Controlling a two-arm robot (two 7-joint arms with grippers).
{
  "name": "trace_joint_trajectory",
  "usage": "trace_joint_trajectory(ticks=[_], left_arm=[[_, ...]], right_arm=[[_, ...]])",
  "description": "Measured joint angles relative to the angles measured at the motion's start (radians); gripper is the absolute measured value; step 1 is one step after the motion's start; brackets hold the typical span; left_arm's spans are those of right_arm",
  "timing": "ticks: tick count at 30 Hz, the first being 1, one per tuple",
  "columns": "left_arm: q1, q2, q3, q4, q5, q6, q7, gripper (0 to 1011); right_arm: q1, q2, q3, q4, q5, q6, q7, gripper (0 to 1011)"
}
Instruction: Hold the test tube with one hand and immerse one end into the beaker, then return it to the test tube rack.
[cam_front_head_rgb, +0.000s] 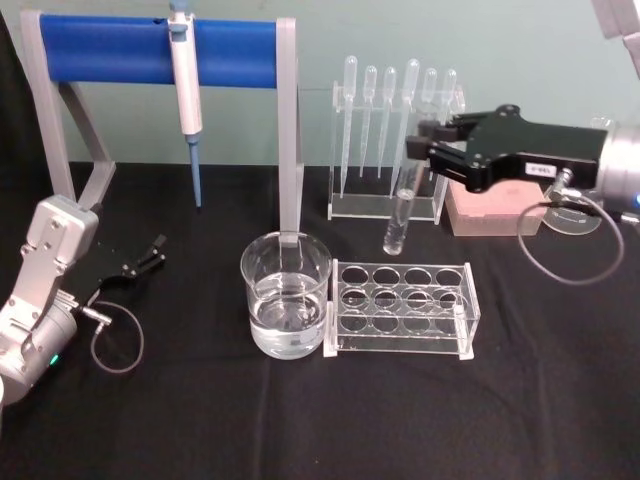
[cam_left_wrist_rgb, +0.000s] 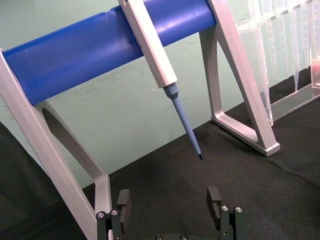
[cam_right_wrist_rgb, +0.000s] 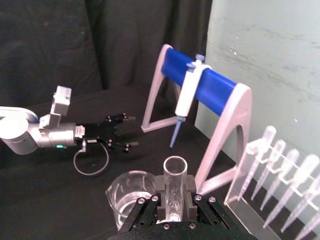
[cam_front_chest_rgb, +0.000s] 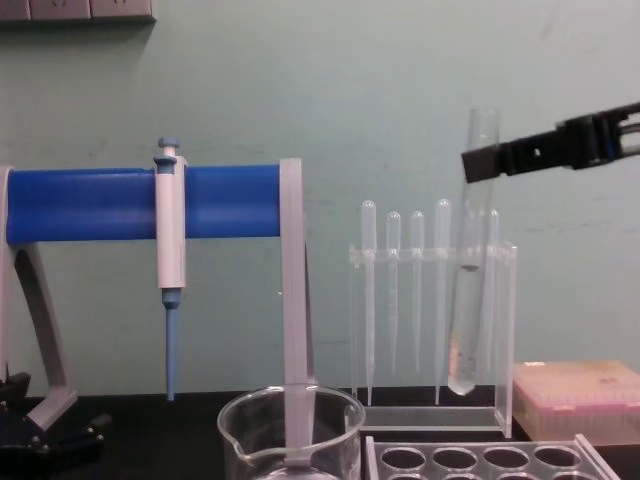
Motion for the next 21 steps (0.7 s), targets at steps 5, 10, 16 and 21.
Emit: trace_joint_trajectory(ticks=[5, 10, 16, 21], left_arm=[[0.000, 0.000, 0.000, 0.000, 0.000, 0.000, 0.000, 1000], [0.000, 0.000, 0.000, 0.000, 0.000, 0.000, 0.000, 1000], [0.000, 0.000, 0.000, 0.000, 0.000, 0.000, 0.000, 1000], [0.000, 0.000, 0.000, 0.000, 0.000, 0.000, 0.000, 1000]], right_arm=[[0.055, -0.024, -0.041, 0.002, -0.003, 0.014, 0.008, 222], [0.108, -0.059, -0.080, 0.021, -0.008, 0.023, 0.019, 222], [0.169, -0.111, -0.132, 0.050, -0.009, 0.028, 0.033, 222], [0.192, -0.129, -0.159, 0.062, -0.007, 0.027, 0.041, 222]])
